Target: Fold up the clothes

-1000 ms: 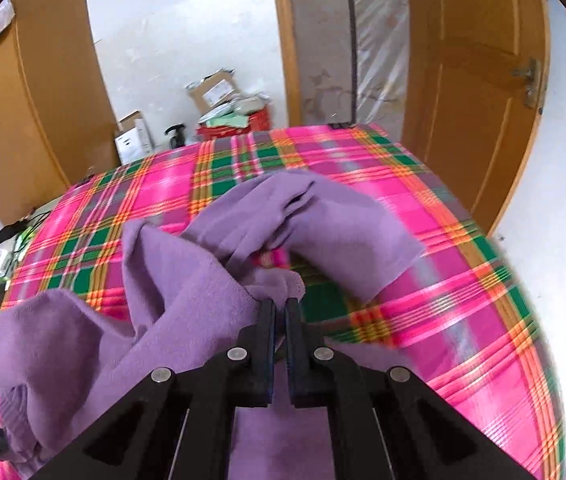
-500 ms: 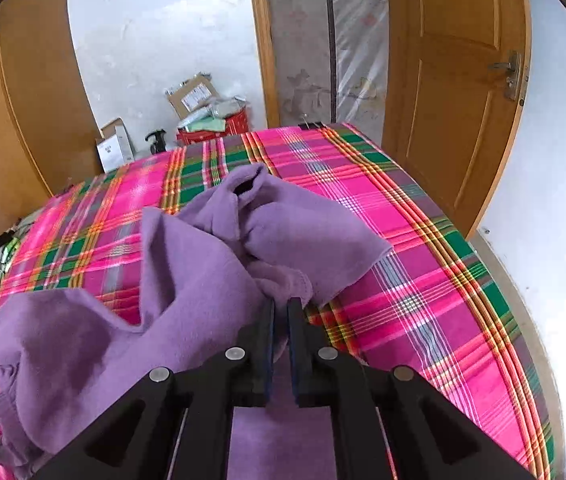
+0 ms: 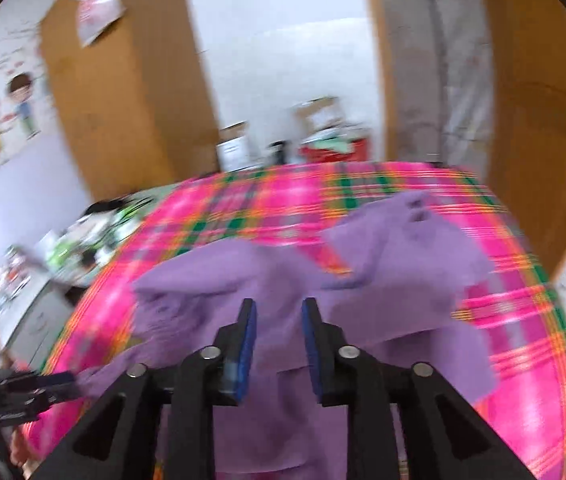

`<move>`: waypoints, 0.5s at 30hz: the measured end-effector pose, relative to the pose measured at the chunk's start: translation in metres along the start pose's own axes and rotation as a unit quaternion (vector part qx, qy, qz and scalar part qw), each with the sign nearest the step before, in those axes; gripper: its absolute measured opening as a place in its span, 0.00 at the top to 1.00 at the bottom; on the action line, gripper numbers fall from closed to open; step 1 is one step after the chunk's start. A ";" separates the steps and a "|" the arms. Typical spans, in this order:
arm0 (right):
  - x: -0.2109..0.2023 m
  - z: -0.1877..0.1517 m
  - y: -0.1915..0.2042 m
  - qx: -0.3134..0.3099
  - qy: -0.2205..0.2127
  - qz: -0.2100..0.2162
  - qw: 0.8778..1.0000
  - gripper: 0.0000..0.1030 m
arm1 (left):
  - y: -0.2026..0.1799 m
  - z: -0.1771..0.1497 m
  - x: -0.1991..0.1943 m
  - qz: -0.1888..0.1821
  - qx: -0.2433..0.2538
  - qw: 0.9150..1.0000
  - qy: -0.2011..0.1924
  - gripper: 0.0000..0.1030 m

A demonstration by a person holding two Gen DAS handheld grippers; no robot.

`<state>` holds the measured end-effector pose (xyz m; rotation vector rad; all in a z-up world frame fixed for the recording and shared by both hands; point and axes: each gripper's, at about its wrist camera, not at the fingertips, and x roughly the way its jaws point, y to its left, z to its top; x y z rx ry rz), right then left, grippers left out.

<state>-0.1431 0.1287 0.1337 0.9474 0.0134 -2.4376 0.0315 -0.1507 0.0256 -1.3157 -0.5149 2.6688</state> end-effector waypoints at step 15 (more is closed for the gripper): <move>0.067 -0.022 0.104 -0.223 0.063 0.004 0.973 0.55 | 0.030 -0.006 0.009 0.004 -0.027 1.000 0.014 0.63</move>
